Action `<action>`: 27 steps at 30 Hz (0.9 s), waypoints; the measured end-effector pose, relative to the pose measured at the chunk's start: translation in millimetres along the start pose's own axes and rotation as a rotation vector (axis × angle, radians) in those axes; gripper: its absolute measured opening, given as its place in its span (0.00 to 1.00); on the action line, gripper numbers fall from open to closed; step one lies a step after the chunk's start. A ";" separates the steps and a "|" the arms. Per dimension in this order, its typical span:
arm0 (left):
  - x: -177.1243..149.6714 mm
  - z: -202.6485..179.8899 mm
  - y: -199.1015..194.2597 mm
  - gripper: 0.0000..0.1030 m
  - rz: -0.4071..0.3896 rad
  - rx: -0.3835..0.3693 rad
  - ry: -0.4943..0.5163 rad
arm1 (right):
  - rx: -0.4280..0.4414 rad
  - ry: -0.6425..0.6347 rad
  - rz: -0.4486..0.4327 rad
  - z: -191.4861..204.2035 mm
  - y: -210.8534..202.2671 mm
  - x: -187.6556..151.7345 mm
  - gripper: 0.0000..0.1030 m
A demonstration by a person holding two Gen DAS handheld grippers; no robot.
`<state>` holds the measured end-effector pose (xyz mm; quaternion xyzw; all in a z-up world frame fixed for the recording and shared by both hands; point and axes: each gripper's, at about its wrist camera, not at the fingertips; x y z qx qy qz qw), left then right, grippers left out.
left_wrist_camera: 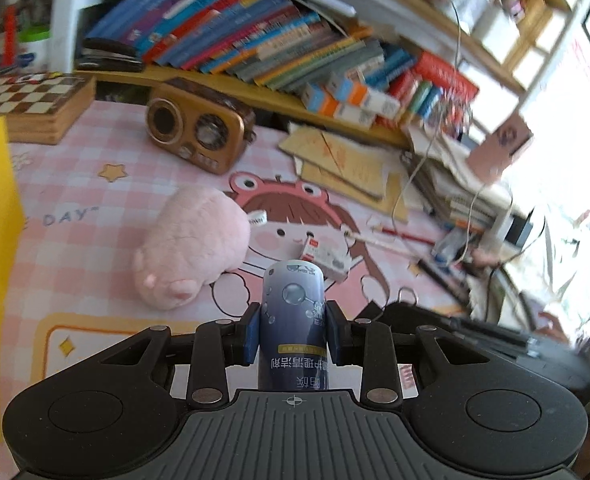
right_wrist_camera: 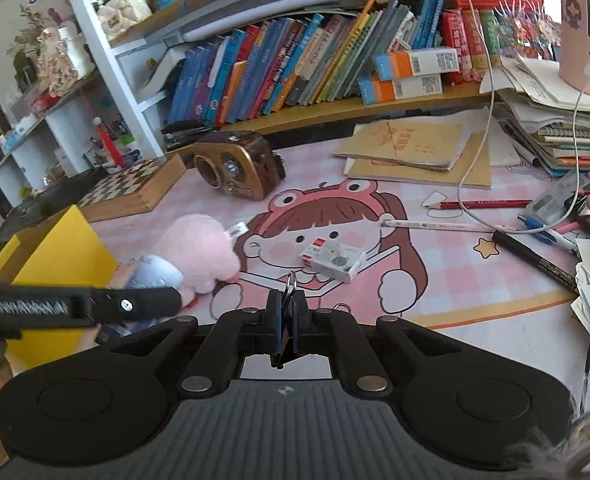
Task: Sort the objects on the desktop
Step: 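Lift the spray bottle with the left gripper while the right lifts the binder clip, then carry the spray bottle and binder clip with both grippers toward the yellow box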
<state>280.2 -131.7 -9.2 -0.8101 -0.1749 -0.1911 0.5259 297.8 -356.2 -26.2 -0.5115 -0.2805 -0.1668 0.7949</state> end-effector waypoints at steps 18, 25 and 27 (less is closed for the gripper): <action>-59.5 36.4 -89.8 0.30 -0.108 -0.082 -0.135 | 0.020 -0.101 0.013 74.2 -46.9 -44.8 0.05; -93.2 61.9 -127.2 0.30 -0.126 -0.105 -0.162 | 0.011 -0.116 0.032 116.7 -61.7 -73.2 0.05; -103.2 70.1 -137.2 0.30 -0.125 -0.105 -0.169 | 0.011 -0.120 0.037 129.1 -64.0 -80.1 0.05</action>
Point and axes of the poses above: each gripper's, at about its wrist camera, not at the fingertips, and y roughly the way its jaws point, z to its left, x to its top, and after that the axes turned 11 degrees about z, right-handed
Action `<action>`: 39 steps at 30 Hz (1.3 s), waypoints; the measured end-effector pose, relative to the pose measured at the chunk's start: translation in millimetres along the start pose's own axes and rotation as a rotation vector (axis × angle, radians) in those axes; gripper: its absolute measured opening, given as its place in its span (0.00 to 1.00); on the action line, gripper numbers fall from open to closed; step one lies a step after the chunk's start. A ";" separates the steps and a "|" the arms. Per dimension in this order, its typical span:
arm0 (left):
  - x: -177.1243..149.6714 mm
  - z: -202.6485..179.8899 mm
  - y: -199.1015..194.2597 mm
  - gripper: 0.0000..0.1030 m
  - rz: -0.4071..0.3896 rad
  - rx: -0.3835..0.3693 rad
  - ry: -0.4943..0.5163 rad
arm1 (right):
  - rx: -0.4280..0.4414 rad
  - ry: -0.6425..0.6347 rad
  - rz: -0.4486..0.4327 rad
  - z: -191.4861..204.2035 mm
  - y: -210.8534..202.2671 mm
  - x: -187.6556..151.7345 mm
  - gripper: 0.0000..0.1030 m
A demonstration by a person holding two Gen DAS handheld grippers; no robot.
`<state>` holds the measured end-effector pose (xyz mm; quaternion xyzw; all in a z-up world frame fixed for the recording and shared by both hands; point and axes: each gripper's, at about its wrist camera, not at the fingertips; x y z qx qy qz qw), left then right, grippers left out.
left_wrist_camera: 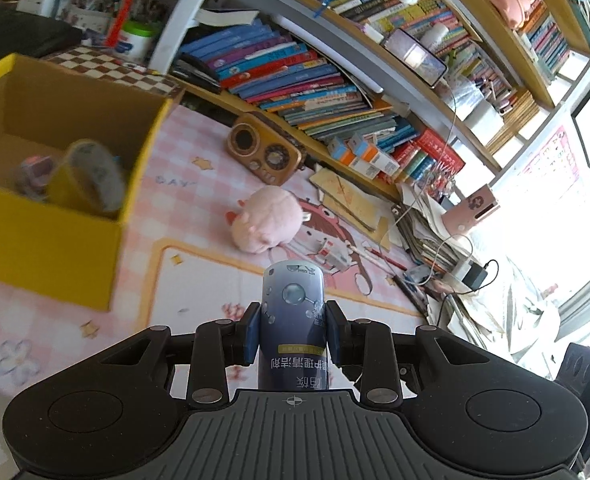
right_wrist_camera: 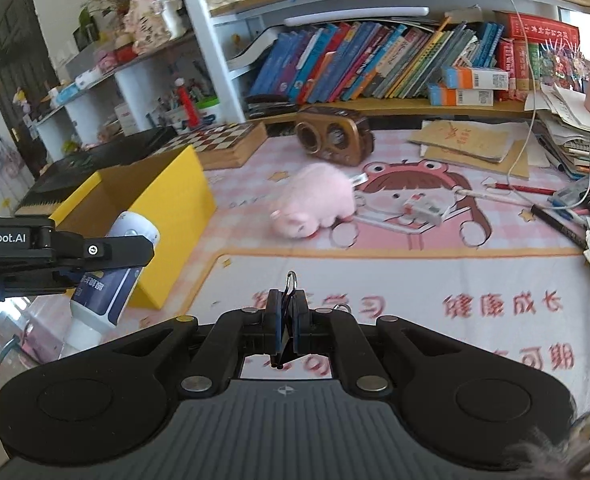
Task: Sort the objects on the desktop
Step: 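Carry the spray bottle and binder clip with both grippers toward the yellow box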
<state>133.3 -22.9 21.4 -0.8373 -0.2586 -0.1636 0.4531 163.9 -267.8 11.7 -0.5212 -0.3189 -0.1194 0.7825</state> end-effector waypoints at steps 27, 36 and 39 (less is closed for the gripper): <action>-77.5 102.9 -113.2 0.30 -0.030 0.044 -0.115 | 0.104 -0.141 0.076 156.5 6.7 -60.5 0.05; -94.3 127.3 -147.6 0.30 -0.097 0.084 -0.171 | 0.157 -0.223 0.086 195.7 13.1 -63.0 0.05; -98.7 134.9 -156.6 0.30 -0.115 0.089 -0.194 | 0.169 -0.240 0.088 205.4 13.9 -62.1 0.05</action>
Point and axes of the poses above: each gripper's, at about its wrist camera, not at the fingertips, and y roughly the way its jaws point, z to its left, x to its top, and after that the axes turned 11 degrees about z, right-handed
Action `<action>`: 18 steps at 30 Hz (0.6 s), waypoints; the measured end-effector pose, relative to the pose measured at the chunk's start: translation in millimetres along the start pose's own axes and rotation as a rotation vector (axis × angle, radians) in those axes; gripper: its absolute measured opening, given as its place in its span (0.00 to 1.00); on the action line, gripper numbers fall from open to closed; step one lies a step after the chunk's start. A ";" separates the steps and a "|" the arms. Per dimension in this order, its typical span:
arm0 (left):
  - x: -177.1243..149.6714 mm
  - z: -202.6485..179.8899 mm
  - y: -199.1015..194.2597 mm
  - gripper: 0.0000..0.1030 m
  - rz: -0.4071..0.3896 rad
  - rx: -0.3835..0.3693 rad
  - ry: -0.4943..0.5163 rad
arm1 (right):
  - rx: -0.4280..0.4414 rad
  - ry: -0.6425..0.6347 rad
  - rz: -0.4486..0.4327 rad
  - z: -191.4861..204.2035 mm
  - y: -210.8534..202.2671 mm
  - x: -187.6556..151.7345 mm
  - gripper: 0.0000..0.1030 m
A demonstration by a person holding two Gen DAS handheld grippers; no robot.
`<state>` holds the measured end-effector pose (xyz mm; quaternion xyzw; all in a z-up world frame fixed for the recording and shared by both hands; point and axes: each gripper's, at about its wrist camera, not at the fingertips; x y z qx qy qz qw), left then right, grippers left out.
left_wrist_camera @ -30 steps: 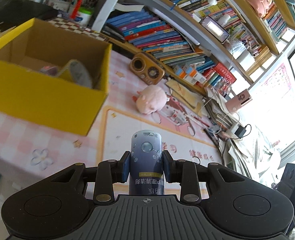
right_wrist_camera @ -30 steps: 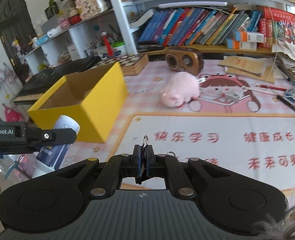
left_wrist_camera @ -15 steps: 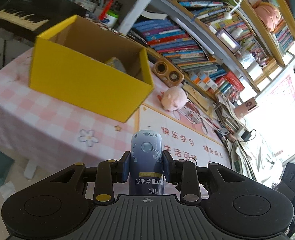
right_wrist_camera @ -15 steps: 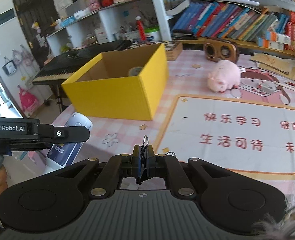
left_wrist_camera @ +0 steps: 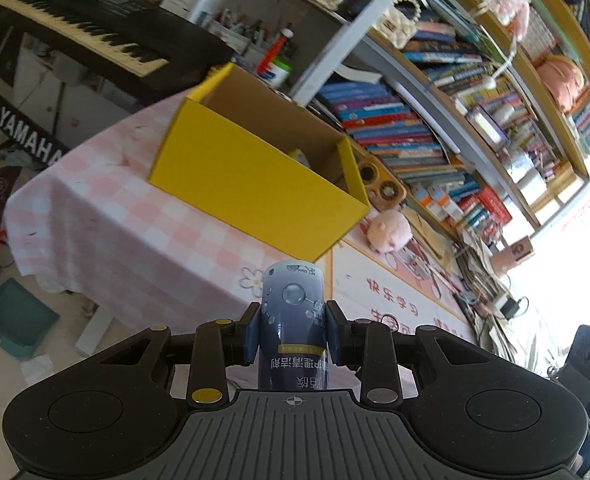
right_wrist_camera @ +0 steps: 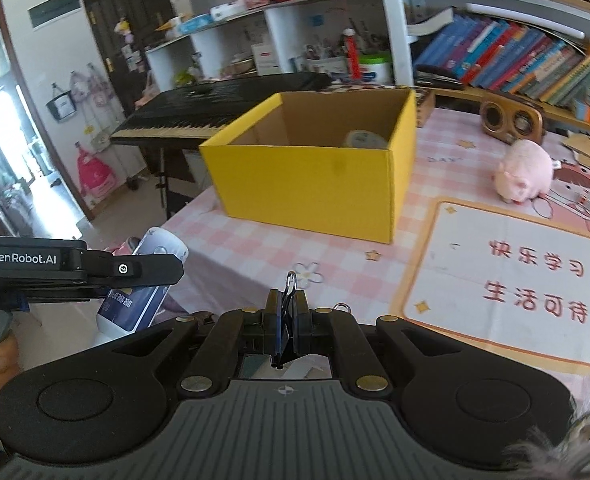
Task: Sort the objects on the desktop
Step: 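Carry the spray bottle and binder clip with both grippers toward the yellow box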
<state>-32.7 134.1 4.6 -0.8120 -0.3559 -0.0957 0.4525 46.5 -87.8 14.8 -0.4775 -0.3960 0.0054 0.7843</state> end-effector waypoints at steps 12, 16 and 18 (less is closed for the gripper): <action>6.3 15.7 -14.0 0.30 -0.059 0.002 -0.050 | 0.022 -0.063 0.018 18.7 8.2 17.0 0.05; 12.5 16.5 -13.0 0.30 -0.071 0.001 -0.054 | 0.026 -0.073 0.023 17.9 11.9 23.7 0.05; 16.2 15.6 -11.5 0.30 -0.077 0.002 -0.053 | 0.029 -0.078 0.025 16.1 13.4 26.8 0.05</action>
Point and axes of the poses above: each gripper's, at about its wrist camera, not at the fingertips, and y roughly the way its jaws point, z to its left, x to its top, and after that the axes turned 11 degrees about z, right-handed
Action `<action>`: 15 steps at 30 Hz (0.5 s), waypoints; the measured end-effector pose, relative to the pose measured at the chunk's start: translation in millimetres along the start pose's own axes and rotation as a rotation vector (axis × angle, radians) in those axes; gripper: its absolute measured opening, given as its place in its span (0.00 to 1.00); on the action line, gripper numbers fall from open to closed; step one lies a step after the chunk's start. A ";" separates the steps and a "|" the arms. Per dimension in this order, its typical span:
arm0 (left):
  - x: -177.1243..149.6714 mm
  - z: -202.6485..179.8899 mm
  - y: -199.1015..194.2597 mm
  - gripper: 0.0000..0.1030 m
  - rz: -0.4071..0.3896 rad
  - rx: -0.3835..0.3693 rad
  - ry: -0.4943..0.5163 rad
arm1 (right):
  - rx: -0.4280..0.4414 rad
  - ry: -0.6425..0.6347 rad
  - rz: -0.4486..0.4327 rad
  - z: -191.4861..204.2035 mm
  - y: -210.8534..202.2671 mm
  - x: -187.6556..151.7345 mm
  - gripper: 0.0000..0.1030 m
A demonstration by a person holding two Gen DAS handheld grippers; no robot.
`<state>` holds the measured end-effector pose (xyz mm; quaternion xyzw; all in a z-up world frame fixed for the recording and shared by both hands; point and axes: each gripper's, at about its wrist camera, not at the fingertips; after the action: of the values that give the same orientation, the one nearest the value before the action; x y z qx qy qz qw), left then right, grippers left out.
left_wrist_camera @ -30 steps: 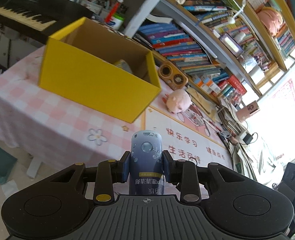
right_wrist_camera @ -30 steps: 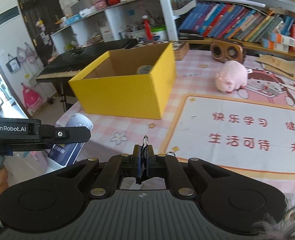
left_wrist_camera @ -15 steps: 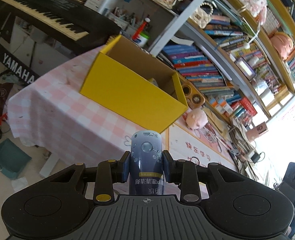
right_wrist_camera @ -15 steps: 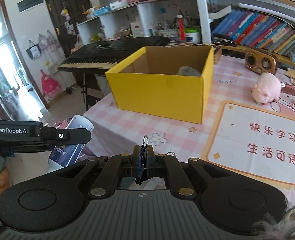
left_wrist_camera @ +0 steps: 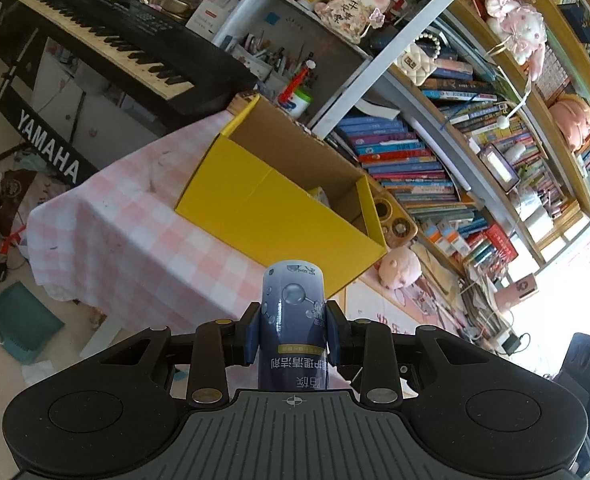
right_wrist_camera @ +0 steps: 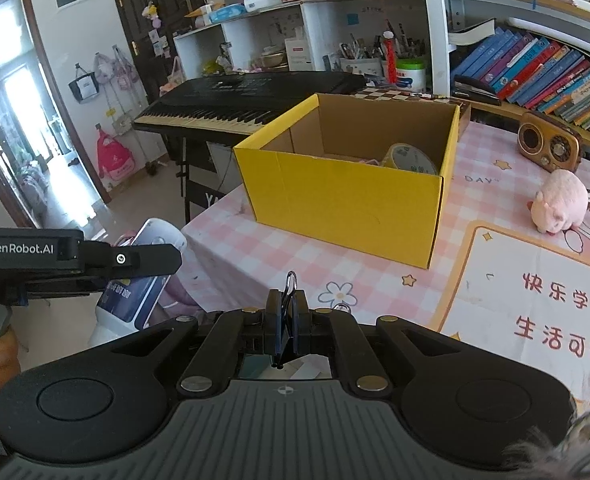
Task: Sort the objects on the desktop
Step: 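Carry the spray bottle and binder clip with both grippers toward the yellow box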
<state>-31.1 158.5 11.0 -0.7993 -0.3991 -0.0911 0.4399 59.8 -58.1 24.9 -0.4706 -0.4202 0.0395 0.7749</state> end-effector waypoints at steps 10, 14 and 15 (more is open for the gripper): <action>26.5 -14.8 15.3 0.30 -0.031 0.016 0.033 | 0.032 -0.012 -0.036 -21.0 4.8 28.8 0.05; 48.3 -24.5 24.9 0.30 -0.060 0.018 0.044 | 0.051 -0.012 -0.089 -35.3 1.8 55.1 0.05; 54.4 -27.2 27.3 0.30 -0.070 0.018 0.046 | 0.057 -0.010 -0.102 -39.1 1.9 62.2 0.05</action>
<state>30.3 159.7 37.1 -0.7786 -0.4172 -0.1213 0.4528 127.3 -55.8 53.7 -0.4261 -0.4463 0.0145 0.7868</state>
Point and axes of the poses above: each gripper's, at about its wrist camera, not at the fingertips, and y roughly the way its jaws point, z to its left, x to its top, and after that the axes turned 11 degrees about z, right-handed
